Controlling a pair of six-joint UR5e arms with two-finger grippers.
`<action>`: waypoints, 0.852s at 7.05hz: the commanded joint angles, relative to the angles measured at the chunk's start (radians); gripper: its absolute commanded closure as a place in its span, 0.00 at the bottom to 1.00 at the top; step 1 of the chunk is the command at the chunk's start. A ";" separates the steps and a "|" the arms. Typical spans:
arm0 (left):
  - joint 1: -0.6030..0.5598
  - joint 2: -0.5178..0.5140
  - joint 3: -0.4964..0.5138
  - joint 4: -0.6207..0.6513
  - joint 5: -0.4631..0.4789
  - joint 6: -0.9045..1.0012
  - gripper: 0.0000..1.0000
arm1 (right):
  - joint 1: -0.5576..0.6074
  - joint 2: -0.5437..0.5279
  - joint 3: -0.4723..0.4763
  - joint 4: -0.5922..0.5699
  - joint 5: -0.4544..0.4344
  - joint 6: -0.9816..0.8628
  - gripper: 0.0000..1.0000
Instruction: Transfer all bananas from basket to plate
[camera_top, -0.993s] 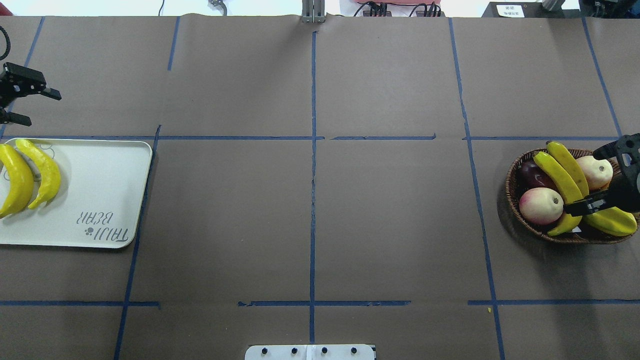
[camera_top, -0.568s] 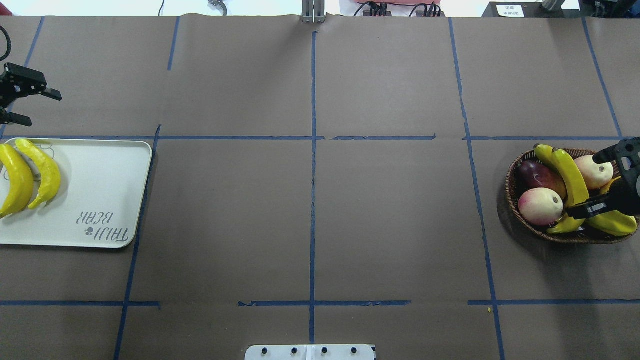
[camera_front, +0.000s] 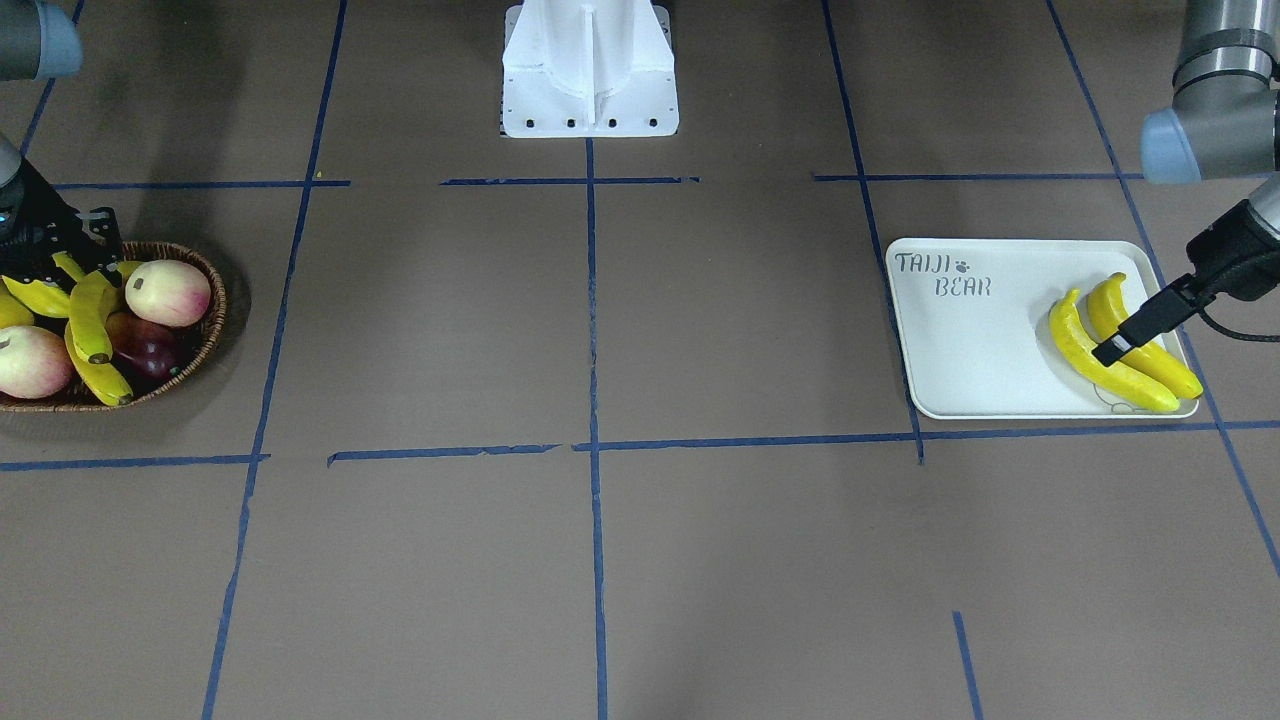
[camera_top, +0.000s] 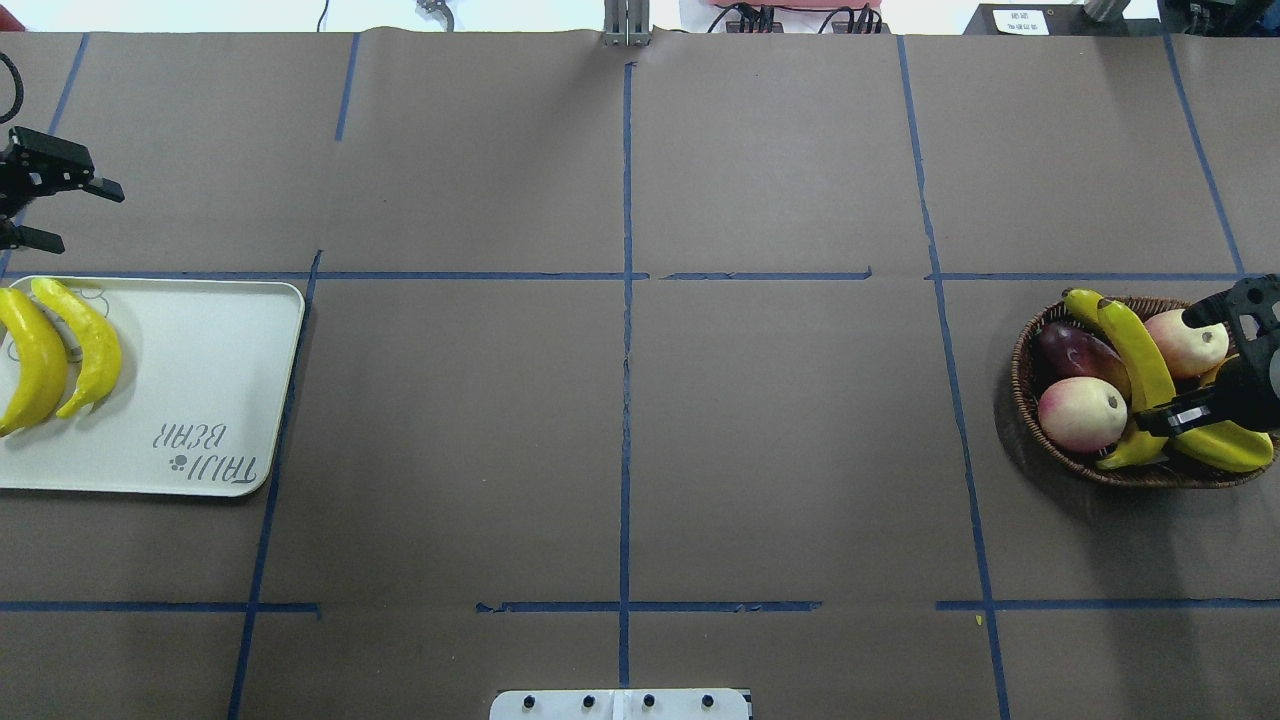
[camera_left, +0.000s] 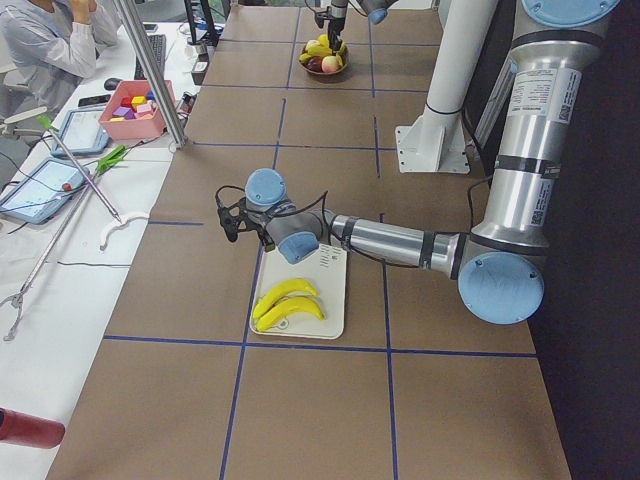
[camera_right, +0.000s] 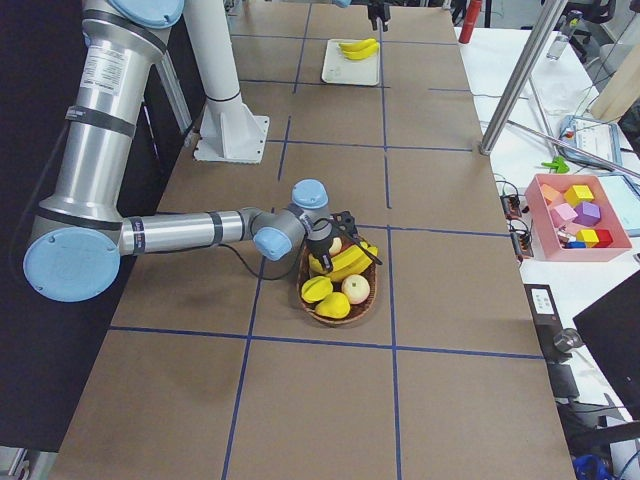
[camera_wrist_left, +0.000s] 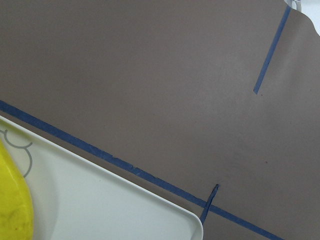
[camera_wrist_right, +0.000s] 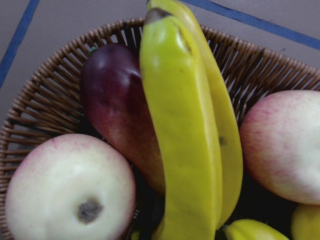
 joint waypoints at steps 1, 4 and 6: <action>0.004 -0.002 0.000 0.000 0.000 0.000 0.00 | 0.000 -0.005 -0.001 0.000 0.000 -0.001 0.65; 0.004 -0.003 0.002 0.000 0.000 0.000 0.00 | -0.020 -0.006 -0.007 -0.008 -0.049 -0.004 0.54; 0.006 -0.003 0.003 0.000 0.000 0.000 0.00 | -0.031 -0.005 -0.010 -0.008 -0.077 -0.004 0.50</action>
